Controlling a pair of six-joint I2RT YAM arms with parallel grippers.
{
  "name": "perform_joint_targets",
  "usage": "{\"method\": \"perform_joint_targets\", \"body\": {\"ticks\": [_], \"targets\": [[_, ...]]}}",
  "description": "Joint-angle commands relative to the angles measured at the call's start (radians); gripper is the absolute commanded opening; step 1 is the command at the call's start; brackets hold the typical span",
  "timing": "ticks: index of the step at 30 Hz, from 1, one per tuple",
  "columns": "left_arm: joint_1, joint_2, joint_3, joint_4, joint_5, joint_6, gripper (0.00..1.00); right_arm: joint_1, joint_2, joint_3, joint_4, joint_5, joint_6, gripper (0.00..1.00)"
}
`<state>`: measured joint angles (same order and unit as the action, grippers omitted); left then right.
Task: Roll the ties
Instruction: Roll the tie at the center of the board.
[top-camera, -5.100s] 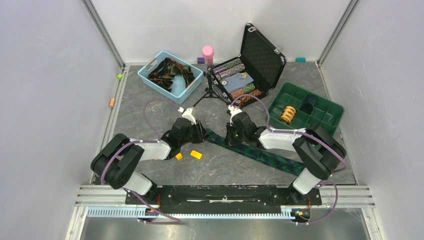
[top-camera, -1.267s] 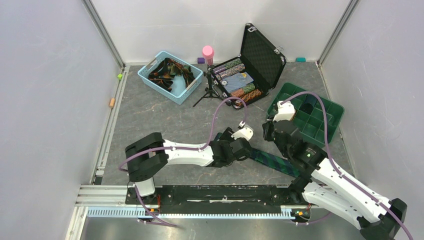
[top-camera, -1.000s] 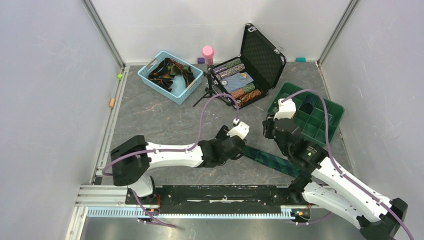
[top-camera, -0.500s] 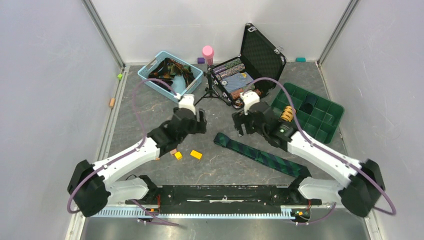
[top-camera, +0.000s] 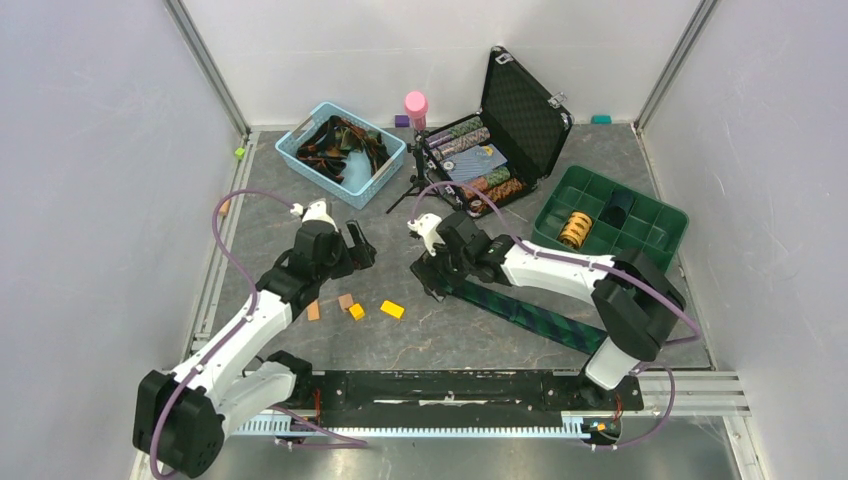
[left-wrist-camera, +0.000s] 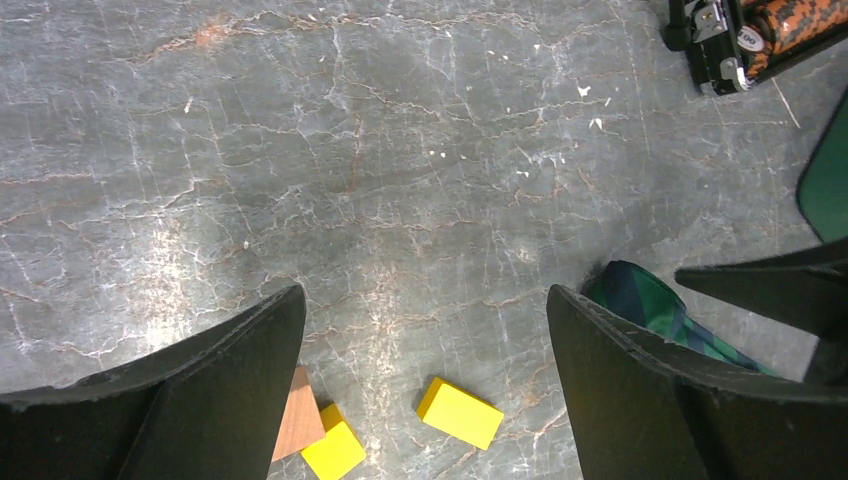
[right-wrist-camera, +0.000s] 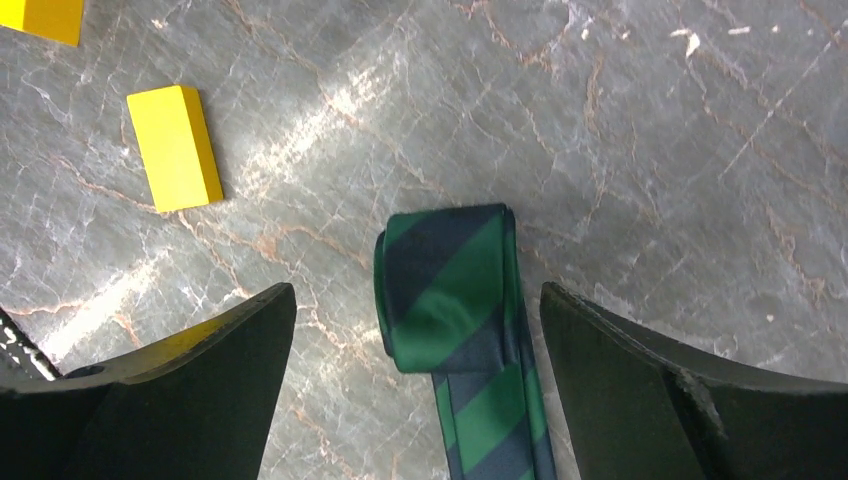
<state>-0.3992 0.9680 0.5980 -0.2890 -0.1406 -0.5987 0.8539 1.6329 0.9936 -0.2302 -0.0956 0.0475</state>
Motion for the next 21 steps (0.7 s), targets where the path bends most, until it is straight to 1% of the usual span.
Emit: {"method": "perform_joint_targets", "body": {"ticks": [1,3,9,16,21], "targets": [[0.012,-0.042,-0.005,-0.004,0.042,-0.040,0.96,0.007,0.045,0.072,0.060,-0.023,-0.039,0.98],[0.015,-0.042,-0.005,-0.005,0.042,-0.040,0.96,0.007,0.070,0.082,0.055,-0.015,-0.069,0.98],[0.017,-0.042,-0.002,-0.007,0.038,-0.039,0.96,0.007,0.120,0.092,0.036,0.038,-0.090,0.98],[0.017,-0.032,-0.004,-0.005,0.040,-0.041,0.96,0.007,0.157,0.088,0.026,0.054,-0.111,0.98],[0.018,-0.035,-0.005,-0.006,0.039,-0.043,0.96,0.007,0.165,0.079,0.019,0.047,-0.113,0.90]]}}
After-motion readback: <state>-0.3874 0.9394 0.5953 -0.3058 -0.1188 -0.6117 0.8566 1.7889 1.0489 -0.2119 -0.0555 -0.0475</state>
